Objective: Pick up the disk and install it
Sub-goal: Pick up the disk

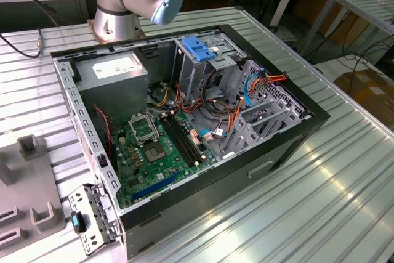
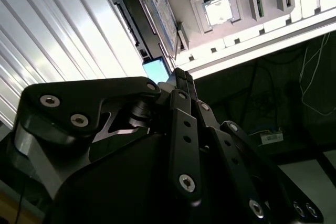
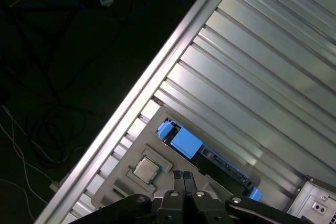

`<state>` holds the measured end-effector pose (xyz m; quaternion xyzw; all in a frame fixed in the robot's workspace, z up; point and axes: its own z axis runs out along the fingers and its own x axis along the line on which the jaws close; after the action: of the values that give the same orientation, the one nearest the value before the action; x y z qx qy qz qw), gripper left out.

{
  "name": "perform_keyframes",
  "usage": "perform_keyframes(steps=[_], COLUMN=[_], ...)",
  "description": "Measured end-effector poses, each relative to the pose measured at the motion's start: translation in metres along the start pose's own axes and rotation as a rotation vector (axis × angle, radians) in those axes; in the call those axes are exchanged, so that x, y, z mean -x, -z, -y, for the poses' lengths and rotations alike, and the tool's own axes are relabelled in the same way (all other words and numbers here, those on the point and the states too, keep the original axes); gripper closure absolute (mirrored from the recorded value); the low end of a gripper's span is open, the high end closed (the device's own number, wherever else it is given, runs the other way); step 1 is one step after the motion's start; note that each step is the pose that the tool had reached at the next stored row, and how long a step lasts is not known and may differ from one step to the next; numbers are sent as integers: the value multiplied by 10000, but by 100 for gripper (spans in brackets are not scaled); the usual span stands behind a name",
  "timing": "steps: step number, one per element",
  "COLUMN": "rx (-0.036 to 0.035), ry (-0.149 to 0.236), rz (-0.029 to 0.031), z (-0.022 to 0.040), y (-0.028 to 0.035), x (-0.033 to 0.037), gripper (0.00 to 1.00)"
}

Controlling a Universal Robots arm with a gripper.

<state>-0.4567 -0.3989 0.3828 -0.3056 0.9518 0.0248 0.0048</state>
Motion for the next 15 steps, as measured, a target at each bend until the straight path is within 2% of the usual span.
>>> perform_keyframes(steps=[15], rx=[15], ry=[593], rz=[-26], z=[0], y=[0], x=[0], gripper=[89])
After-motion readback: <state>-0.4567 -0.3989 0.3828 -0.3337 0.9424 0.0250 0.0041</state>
